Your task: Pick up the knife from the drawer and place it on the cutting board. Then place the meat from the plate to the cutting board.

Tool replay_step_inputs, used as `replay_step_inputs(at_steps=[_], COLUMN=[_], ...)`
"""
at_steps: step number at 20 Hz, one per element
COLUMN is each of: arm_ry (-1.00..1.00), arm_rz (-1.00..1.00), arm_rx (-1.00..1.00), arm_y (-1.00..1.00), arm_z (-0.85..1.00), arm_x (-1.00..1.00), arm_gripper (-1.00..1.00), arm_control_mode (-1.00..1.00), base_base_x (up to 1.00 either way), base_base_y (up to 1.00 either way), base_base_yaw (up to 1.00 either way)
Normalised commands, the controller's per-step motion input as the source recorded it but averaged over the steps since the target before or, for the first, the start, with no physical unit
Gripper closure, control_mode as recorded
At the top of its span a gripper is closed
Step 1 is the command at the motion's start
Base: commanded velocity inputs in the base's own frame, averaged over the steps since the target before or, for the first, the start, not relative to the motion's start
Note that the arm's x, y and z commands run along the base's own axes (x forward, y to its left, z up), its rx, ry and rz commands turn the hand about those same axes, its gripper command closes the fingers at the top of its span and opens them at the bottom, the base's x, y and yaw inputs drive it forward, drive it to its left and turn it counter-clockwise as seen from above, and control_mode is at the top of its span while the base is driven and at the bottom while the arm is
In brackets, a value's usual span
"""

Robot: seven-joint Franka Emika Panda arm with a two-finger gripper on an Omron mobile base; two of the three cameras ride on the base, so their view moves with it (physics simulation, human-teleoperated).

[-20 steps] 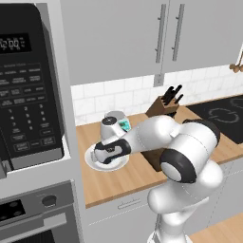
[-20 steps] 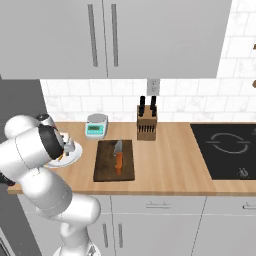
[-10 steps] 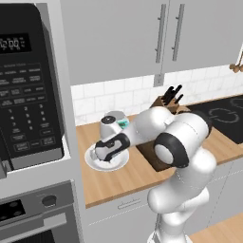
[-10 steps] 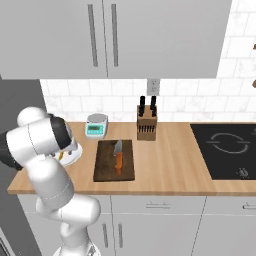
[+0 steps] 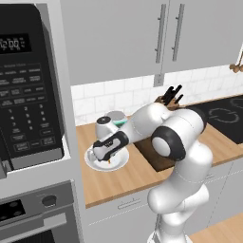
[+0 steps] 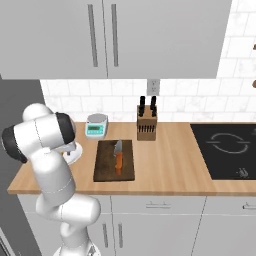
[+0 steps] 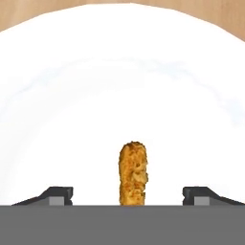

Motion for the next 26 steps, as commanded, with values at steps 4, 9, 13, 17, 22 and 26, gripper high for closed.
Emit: replay_step_inputs(at_steps=[4, 9, 13, 17, 22, 26], arm_ry=[0.0, -0.02, -0.11, -0.07, -0.04, 0.0], arm_rz=[0.0, 0.0, 0.0, 0.0, -0.02, -0.09], arm_rx=[0.0, 0.0, 0.0, -0.01, 0.0, 0.0], arm_y=[0.0, -0.15, -0.16, -0.14, -0.34, -0.39], arm_z=[-0.32, -0.33, -0.32, -0.28, -0.01, 0.08], arm_x=[0.01, 0.0, 0.0, 0.0, -0.06, 0.0], arm_gripper=[1.0, 1.0, 1.0, 1.0, 1.0, 1.0], arm_control_mode=[-1.0, -1.0, -1.0, -1.0, -1.0, -1.0], base_base_x=[0.0, 0.0, 0.0, 0.0, 0.0, 0.0], base_base_y=[0.0, 0.0, 0.0, 0.0, 0.0, 0.0], base_base_yaw=[0.0, 0.0, 0.0, 0.0, 0.0, 0.0])
